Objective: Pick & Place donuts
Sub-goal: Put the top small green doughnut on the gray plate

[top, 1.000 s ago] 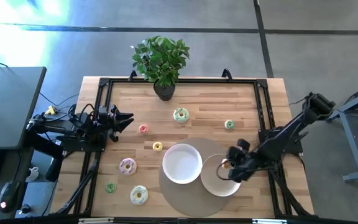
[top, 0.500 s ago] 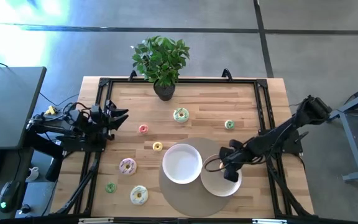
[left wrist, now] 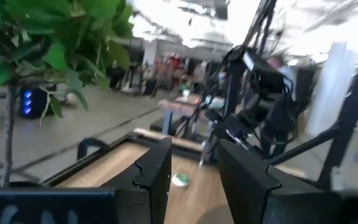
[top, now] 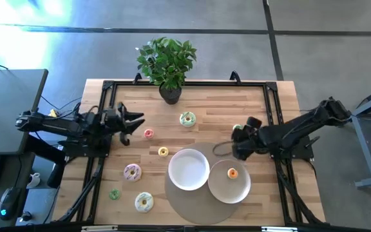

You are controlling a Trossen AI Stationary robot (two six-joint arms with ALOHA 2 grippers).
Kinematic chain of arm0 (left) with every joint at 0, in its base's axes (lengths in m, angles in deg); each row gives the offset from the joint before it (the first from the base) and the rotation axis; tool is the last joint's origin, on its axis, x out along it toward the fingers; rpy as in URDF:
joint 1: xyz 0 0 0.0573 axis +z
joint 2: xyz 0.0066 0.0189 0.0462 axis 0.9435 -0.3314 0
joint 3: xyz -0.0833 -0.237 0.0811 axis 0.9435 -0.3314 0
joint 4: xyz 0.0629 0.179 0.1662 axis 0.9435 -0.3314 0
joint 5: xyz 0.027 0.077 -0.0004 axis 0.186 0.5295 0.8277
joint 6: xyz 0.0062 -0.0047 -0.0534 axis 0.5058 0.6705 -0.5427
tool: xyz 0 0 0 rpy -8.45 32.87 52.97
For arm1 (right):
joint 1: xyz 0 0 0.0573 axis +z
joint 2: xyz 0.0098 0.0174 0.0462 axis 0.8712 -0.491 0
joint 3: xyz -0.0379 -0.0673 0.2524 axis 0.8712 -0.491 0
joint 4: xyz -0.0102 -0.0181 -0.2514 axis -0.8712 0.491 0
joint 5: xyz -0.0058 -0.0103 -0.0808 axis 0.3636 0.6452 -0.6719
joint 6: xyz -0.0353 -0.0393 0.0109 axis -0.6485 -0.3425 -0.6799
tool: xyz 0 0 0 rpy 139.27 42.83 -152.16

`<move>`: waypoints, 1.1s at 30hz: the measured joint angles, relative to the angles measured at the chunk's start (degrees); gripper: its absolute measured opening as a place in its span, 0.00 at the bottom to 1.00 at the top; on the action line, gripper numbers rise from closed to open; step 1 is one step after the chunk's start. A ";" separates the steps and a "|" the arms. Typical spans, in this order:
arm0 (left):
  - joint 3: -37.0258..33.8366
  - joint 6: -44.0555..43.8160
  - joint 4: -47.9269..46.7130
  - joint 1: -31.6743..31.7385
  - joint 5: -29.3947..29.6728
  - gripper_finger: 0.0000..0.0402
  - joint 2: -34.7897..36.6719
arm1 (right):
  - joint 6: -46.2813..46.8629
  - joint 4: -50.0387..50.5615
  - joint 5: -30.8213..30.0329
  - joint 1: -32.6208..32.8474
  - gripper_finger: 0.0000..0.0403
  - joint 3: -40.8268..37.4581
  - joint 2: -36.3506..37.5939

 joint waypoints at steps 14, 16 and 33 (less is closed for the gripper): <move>23.98 -3.40 -28.00 0.00 2.03 0.32 -30.83 | -13.86 -34.47 3.56 -17.01 0.42 -19.40 0.03; 25.84 -4.28 -27.40 0.00 4.79 0.32 -33.75 | -13.43 -34.40 4.16 -18.98 0.42 -19.85 0.03; 31.12 -3.71 -27.46 0.02 4.56 0.32 -40.07 | -5.55 -33.81 11.41 -21.99 0.04 -21.32 0.03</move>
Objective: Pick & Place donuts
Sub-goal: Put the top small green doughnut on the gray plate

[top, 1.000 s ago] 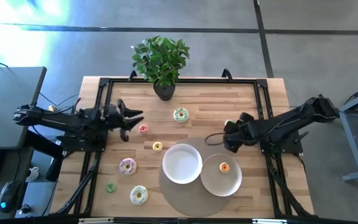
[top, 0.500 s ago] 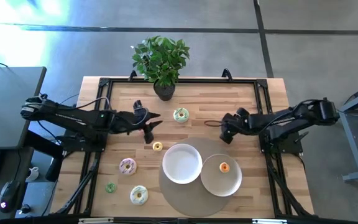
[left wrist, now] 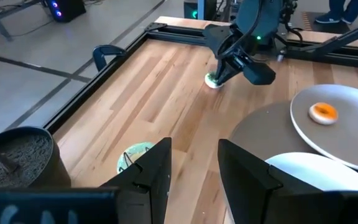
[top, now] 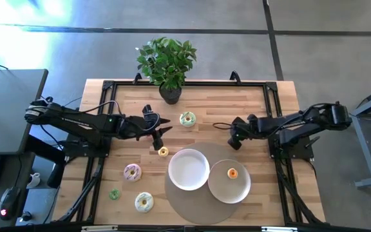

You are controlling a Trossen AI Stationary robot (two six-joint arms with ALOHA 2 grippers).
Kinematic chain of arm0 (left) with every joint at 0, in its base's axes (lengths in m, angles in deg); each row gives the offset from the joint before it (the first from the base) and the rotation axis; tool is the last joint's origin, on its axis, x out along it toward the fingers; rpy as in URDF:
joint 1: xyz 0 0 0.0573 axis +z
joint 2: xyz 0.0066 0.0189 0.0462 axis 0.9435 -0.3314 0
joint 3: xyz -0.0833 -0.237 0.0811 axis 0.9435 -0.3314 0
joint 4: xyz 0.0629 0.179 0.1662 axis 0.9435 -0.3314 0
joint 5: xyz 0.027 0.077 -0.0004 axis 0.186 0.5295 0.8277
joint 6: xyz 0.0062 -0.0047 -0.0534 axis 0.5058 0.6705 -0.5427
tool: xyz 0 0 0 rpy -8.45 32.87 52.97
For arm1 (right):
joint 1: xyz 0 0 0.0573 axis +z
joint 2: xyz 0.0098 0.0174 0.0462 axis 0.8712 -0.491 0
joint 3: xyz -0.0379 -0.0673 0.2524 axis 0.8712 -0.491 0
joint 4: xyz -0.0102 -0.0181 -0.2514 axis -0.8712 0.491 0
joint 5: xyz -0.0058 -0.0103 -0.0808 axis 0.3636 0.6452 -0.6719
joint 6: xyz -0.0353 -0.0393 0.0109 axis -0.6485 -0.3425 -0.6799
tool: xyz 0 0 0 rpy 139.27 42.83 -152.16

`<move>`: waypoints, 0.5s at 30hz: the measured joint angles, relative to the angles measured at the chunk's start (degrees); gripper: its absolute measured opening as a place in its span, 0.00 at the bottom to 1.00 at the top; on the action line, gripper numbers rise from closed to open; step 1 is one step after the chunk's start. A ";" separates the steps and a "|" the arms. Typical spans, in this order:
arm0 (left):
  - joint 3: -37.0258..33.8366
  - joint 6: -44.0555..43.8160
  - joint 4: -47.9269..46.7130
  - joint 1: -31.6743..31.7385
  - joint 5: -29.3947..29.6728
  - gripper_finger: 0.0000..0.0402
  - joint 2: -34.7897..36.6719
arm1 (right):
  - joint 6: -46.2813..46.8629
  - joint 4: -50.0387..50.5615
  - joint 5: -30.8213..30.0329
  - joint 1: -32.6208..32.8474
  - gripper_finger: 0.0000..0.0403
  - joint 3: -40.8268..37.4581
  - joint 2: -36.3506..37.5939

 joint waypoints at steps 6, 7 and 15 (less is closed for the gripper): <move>0.00 0.02 0.01 0.00 0.11 0.32 0.00 | -1.38 -0.71 5.94 2.89 0.04 6.67 -0.02; 0.00 0.02 0.01 -0.01 0.11 0.32 0.00 | -2.21 -0.73 7.14 4.34 0.03 8.28 -0.02; 0.00 0.00 -0.67 0.00 0.13 0.32 0.00 | -0.69 1.31 14.78 19.86 0.02 17.85 -0.02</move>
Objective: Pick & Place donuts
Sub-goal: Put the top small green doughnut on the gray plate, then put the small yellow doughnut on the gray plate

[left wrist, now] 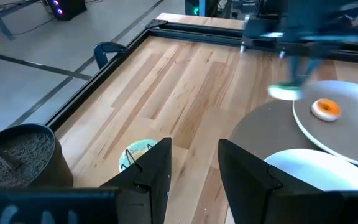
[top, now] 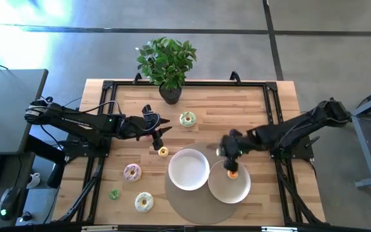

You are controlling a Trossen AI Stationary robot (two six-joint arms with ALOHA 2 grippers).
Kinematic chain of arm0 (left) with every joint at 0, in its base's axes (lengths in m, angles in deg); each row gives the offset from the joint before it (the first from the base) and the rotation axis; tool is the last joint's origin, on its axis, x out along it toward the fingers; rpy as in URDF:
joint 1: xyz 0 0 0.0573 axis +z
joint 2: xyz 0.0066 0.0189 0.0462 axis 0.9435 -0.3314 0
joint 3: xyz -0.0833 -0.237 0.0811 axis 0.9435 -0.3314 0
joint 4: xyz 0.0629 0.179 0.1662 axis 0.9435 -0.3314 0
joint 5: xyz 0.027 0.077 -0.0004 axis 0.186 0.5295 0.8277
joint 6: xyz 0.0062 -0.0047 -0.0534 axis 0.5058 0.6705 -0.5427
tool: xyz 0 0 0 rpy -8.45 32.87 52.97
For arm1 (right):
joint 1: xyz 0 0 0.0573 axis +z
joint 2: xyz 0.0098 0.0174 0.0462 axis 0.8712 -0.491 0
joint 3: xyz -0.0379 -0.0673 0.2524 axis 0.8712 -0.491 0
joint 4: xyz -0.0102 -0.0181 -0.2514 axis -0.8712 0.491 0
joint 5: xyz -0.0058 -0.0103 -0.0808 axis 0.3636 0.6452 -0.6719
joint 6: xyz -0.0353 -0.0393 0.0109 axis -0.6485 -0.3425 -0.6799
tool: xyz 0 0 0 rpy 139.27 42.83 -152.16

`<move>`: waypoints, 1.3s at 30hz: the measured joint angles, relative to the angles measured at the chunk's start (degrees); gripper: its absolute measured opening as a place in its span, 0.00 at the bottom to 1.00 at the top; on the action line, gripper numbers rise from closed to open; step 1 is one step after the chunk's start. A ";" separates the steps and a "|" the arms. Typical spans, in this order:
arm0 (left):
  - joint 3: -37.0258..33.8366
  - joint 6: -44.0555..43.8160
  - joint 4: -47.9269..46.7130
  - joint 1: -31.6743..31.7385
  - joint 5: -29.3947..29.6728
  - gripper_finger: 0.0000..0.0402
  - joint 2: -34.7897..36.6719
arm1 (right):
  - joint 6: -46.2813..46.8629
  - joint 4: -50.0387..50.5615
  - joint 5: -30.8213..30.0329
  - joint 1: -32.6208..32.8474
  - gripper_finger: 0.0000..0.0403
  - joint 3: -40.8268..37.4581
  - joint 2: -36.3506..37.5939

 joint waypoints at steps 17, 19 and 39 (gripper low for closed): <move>0.00 -0.42 -1.01 0.00 -0.05 0.32 0.00 | 0.46 -12.87 -2.32 12.84 0.08 -10.85 -0.02; 0.00 -0.57 -1.03 0.00 -0.39 0.32 0.02 | 0.62 -13.37 -2.27 12.65 0.10 -10.85 -0.02; -0.11 -12.64 -22.04 -0.05 -18.50 0.32 -2.67 | -13.67 -22.18 -18.94 10.83 0.36 -8.05 -0.02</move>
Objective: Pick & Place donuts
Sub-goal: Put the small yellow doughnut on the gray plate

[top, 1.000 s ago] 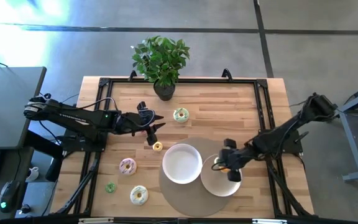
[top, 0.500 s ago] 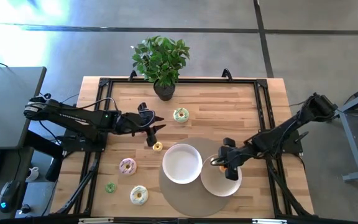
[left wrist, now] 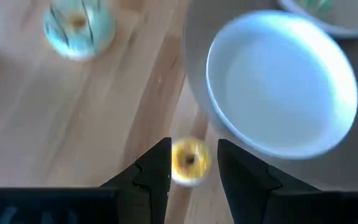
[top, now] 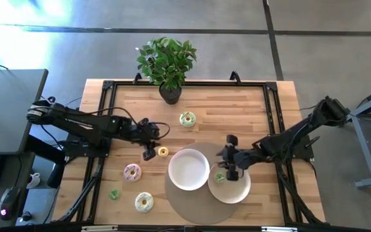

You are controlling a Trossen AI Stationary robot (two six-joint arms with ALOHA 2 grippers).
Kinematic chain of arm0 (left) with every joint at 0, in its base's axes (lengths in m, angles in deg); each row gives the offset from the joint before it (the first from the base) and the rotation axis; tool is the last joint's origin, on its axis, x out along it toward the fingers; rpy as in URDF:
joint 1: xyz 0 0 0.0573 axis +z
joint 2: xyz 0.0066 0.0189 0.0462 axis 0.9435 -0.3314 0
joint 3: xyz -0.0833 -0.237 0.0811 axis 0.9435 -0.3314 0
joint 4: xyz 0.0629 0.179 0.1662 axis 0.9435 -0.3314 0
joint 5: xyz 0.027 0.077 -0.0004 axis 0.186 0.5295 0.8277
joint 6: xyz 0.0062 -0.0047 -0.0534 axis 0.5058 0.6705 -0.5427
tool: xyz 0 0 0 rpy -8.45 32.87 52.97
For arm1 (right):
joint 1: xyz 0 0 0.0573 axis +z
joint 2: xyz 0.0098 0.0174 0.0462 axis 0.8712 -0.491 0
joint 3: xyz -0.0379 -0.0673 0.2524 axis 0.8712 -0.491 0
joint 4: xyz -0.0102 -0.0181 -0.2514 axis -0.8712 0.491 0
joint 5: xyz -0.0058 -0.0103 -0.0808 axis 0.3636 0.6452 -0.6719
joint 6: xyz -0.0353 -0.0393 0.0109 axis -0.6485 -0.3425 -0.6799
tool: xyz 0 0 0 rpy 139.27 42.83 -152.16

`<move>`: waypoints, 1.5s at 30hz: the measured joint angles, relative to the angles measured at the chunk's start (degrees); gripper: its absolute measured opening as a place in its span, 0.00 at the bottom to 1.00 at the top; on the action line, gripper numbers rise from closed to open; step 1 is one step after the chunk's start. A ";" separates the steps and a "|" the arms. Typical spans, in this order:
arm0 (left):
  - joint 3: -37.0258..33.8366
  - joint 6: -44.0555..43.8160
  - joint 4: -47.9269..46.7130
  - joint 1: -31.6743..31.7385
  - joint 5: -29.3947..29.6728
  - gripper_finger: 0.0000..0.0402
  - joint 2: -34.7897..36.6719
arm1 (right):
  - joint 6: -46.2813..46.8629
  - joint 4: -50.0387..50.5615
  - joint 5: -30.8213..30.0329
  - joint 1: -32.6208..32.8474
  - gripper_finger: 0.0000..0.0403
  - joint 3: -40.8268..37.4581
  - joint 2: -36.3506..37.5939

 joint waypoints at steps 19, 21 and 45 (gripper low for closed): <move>0.07 -4.01 1.50 0.00 1.05 0.32 -20.88 | -14.98 -9.36 -0.28 -9.68 0.34 0.01 0.02; 0.12 -4.00 2.11 0.01 1.46 0.32 -22.00 | -14.76 -9.51 -0.15 -9.66 0.34 0.02 0.02; 9.56 1.64 4.52 0.09 -3.15 0.01 -22.66 | -47.08 -19.30 7.58 -9.62 0.34 -0.01 0.02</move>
